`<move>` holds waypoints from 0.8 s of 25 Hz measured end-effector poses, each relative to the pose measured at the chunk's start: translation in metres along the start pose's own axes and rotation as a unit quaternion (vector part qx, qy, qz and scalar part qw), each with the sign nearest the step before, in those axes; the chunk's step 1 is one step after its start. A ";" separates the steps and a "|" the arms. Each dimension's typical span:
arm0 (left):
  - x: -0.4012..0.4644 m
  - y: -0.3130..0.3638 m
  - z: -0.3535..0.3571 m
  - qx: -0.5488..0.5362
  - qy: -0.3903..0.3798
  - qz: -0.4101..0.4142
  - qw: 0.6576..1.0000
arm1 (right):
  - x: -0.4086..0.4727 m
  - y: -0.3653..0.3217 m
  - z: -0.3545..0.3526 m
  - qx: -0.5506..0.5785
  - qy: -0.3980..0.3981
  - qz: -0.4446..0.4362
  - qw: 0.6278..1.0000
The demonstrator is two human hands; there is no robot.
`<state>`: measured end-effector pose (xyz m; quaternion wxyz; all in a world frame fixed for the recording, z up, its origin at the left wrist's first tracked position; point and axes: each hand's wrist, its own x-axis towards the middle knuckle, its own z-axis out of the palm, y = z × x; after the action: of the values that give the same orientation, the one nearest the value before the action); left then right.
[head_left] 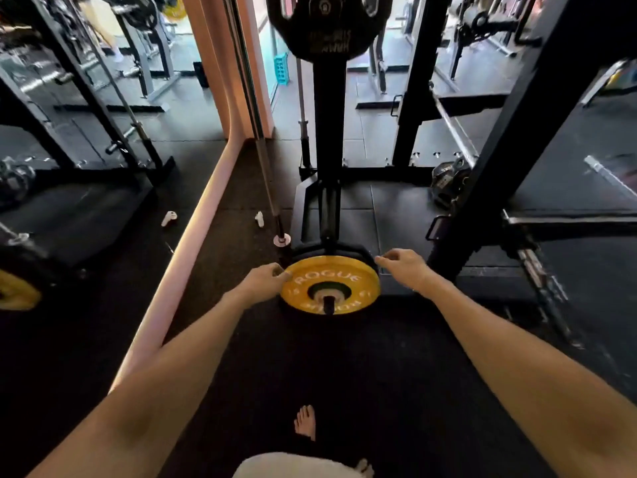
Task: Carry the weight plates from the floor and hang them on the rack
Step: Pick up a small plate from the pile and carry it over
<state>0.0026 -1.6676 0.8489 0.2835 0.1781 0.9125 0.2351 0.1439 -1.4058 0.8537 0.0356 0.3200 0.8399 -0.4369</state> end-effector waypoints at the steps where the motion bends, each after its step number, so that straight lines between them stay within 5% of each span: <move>1: -0.010 -0.015 0.018 0.002 -0.029 -0.020 0.999 | -0.016 0.019 0.015 0.001 -0.017 0.026 1.000; 6: -0.047 -0.092 0.105 0.018 -0.181 -0.113 0.977 | -0.108 0.111 0.096 0.009 -0.101 0.171 0.980; 12: -0.105 -0.160 0.177 0.091 -0.335 -0.121 0.930 | -0.232 0.170 0.190 0.059 -0.119 0.336 0.932; 20: -0.135 -0.167 0.233 0.310 -0.439 0.005 0.843 | -0.372 0.228 0.232 0.202 0.040 0.480 0.853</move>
<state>0.2150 -1.7913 0.6492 0.5831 0.3454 0.7173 -0.1615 0.5173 -1.6763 0.6752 0.1416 0.7007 0.4760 -0.5123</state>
